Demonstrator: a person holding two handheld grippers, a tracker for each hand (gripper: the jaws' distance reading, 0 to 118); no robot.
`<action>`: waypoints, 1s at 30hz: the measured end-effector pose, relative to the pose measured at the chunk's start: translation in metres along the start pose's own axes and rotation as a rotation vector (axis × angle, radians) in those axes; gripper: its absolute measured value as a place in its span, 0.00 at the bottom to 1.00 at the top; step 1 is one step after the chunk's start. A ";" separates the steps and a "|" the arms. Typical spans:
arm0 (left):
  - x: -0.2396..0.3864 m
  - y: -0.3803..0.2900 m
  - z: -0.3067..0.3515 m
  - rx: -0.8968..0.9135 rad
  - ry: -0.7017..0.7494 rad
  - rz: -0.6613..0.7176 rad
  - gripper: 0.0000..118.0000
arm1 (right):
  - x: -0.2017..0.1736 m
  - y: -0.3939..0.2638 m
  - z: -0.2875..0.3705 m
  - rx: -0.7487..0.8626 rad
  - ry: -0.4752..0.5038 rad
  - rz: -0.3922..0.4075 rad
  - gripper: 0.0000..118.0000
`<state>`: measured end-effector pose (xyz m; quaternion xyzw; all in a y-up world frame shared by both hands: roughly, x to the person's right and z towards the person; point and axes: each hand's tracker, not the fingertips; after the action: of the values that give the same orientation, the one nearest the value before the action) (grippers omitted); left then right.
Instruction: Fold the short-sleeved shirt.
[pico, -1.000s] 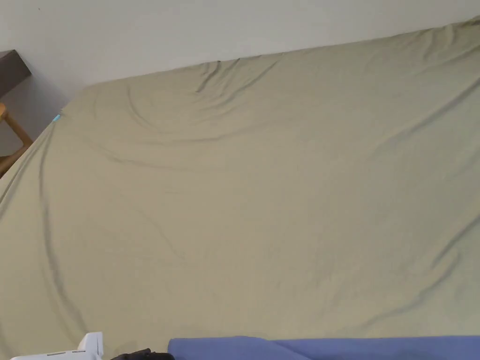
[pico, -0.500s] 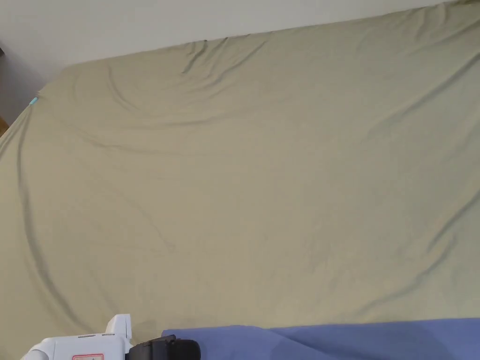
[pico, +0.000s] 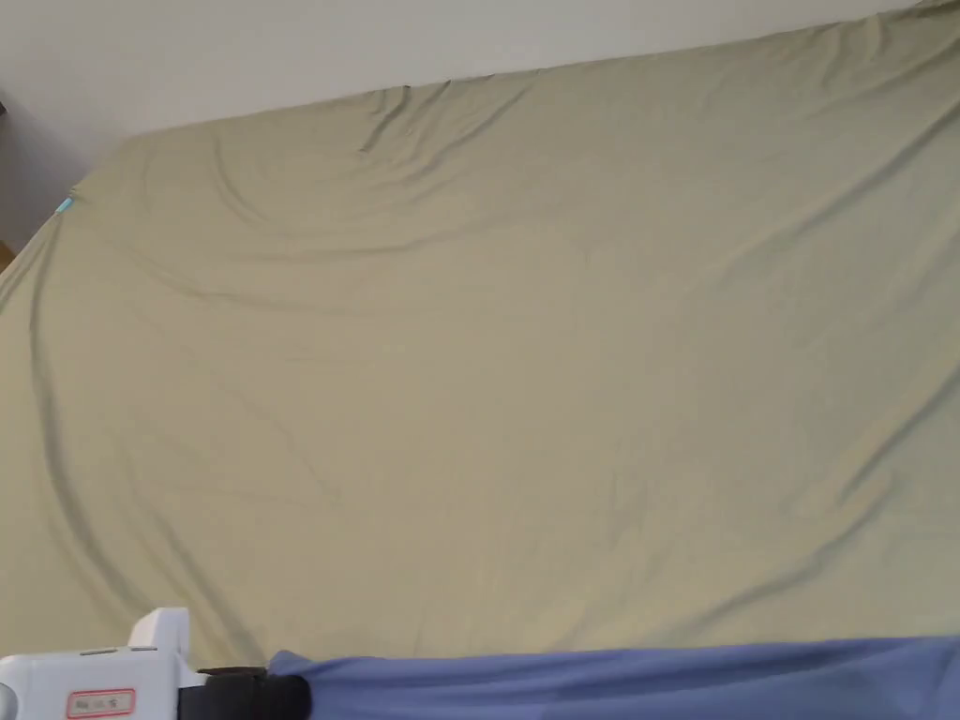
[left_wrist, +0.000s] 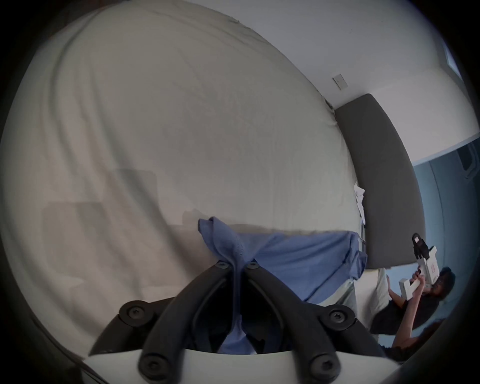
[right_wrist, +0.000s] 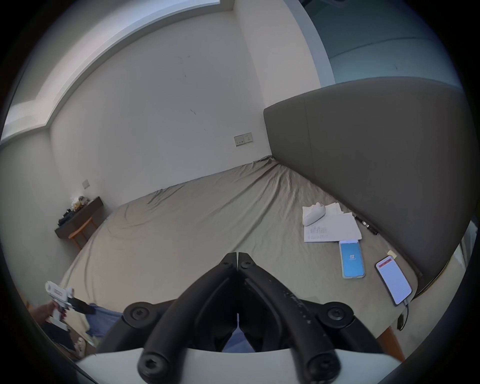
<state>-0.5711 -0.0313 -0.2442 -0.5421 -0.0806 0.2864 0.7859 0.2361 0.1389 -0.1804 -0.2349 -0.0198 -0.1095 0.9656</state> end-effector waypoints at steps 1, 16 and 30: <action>-0.001 0.002 0.007 0.020 0.035 0.014 0.03 | 0.000 0.000 -0.001 0.002 -0.012 0.019 0.00; 0.130 -0.041 0.038 0.178 0.409 -0.177 0.03 | -0.020 0.026 -0.073 0.067 0.003 0.080 0.00; 0.280 -0.115 -0.128 0.100 0.118 -0.202 0.03 | -0.034 0.036 -0.074 0.088 0.127 0.118 0.00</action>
<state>-0.2430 -0.0128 -0.2440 -0.5072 -0.0739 0.1773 0.8402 0.2096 0.1429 -0.2649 -0.1857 0.0505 -0.0661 0.9791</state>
